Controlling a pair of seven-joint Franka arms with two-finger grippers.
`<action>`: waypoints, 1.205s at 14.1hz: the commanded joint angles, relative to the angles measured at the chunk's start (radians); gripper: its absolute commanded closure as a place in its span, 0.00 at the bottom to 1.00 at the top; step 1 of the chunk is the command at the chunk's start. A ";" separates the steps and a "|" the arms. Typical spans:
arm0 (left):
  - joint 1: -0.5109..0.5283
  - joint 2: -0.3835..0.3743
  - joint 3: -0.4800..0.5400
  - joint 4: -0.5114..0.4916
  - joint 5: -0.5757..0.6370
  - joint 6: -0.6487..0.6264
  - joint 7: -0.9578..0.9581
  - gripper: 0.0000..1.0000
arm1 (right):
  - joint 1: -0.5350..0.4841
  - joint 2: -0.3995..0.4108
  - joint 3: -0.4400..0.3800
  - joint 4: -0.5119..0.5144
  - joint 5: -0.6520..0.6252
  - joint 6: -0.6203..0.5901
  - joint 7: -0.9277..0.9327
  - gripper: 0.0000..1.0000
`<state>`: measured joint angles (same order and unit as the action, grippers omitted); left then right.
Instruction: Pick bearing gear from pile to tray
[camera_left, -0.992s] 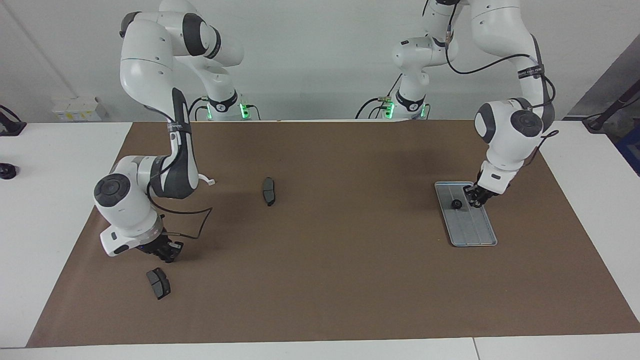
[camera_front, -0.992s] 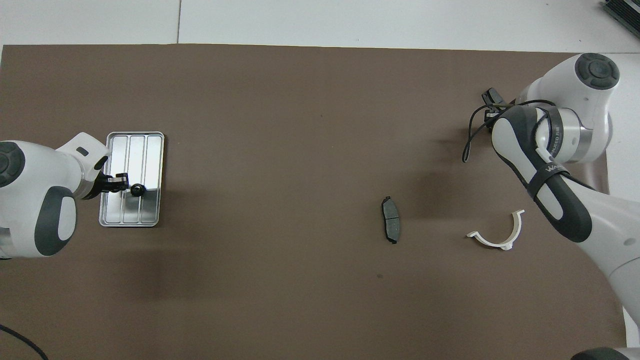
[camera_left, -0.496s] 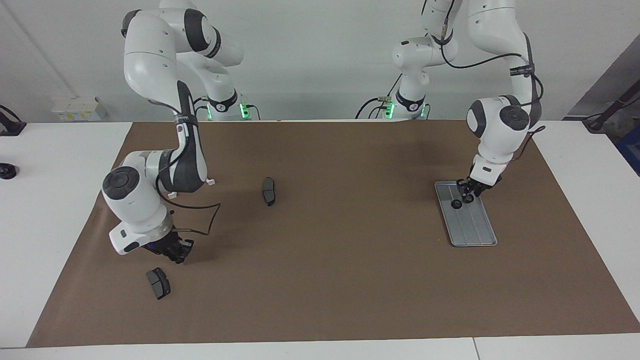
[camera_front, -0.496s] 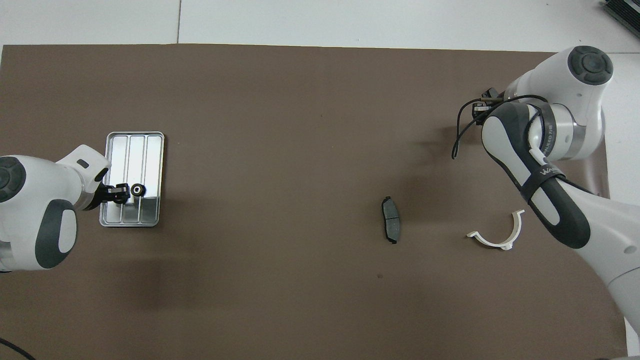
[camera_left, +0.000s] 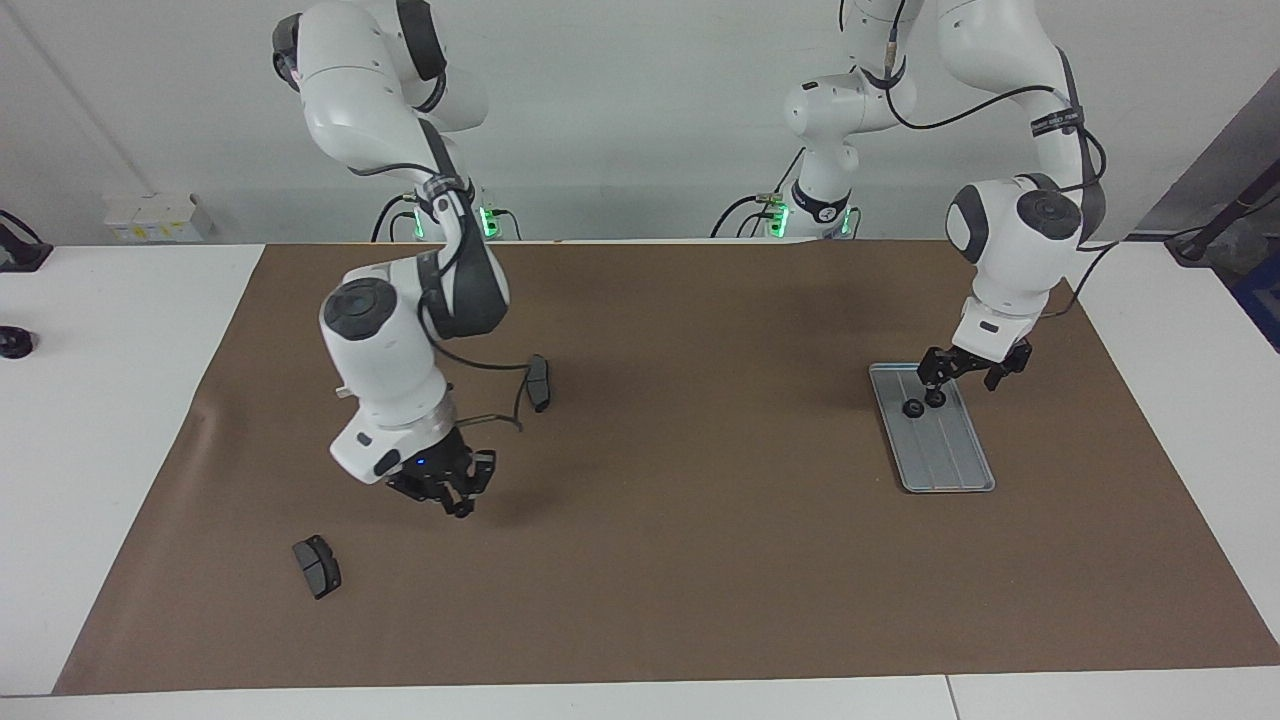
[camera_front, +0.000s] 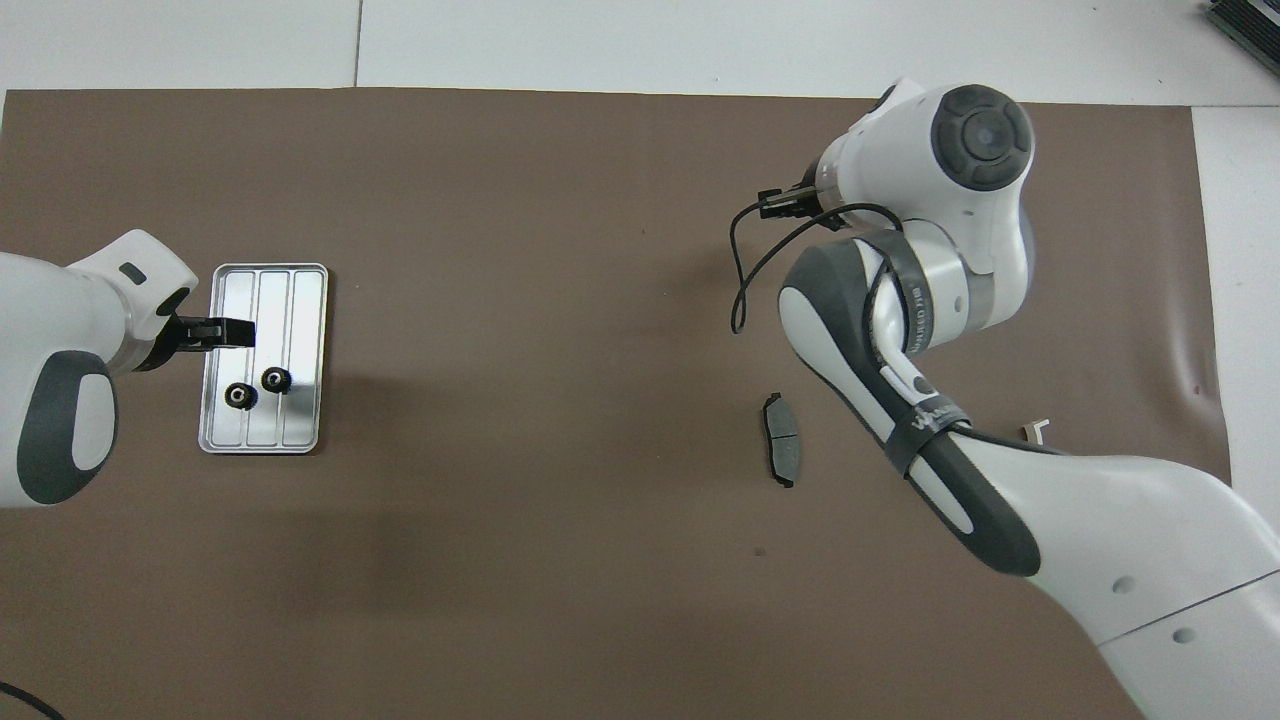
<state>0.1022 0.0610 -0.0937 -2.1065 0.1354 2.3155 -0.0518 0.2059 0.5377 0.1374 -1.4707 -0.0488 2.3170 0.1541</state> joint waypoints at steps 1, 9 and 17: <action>-0.019 -0.004 0.008 0.060 -0.010 -0.057 0.027 0.00 | 0.093 0.016 -0.001 0.015 0.001 0.086 0.069 0.92; -0.084 0.017 -0.003 0.269 -0.036 -0.309 0.109 0.00 | 0.329 0.123 -0.005 0.089 -0.017 0.269 0.232 0.87; -0.101 0.028 -0.003 0.286 -0.131 -0.257 0.078 0.00 | 0.445 0.177 -0.018 0.090 -0.046 0.314 0.387 0.24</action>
<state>0.0165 0.0720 -0.1070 -1.8480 0.0446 2.0363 0.0368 0.6492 0.7015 0.1308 -1.4078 -0.0661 2.6187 0.4994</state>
